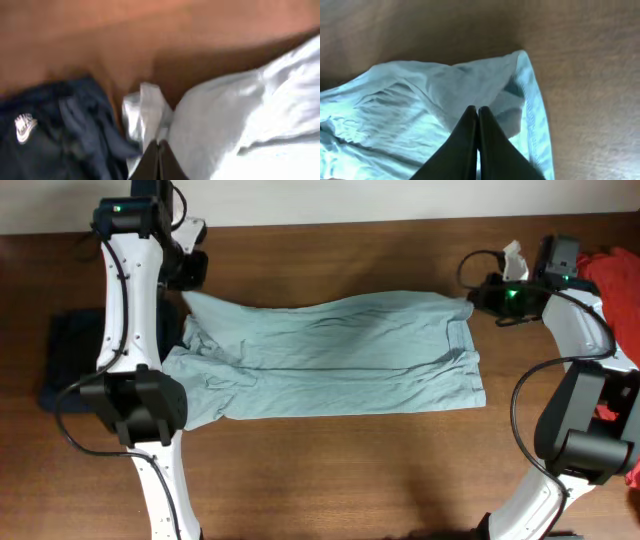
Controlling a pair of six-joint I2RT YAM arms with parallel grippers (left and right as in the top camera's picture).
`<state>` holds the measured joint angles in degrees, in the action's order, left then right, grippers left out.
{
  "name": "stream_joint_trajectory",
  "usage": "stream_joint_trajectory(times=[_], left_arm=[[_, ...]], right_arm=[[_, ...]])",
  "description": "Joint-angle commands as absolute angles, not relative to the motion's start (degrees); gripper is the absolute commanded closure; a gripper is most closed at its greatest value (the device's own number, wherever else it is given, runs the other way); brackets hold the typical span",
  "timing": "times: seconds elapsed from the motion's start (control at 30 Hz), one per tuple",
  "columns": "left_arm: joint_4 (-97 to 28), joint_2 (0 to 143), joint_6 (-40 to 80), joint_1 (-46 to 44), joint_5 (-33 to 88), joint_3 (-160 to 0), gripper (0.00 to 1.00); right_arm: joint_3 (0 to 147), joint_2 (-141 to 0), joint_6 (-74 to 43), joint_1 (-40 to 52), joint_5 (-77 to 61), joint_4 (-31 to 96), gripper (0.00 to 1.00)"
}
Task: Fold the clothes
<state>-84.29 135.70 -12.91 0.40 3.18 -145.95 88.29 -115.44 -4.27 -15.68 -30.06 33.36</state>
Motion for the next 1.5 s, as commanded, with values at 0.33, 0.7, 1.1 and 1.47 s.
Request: stream_joint_trajectory(times=[0.33, 0.7, 1.1, 1.47], left_arm=[[-70.5, 135.0, -20.9, 0.8, 0.2, -135.4, 1.00], [-81.5, 135.0, -25.3, 0.8, 10.1, -126.7, 0.85], [-65.4, 139.7, -24.2, -0.1, 12.4, -126.5, 0.44], [-61.0, 144.0, -26.9, -2.7, 14.2, -126.5, 0.77]], right_arm=[[90.3, -114.0, -3.7, -15.9, -28.0, 28.3, 0.96], [90.3, -114.0, -3.6, -15.9, -28.0, 28.5, 0.96], [90.3, -114.0, -3.6, -15.9, -28.1, 28.8, 0.96], [90.3, -114.0, -3.6, -15.9, -28.0, 30.2, 0.96]])
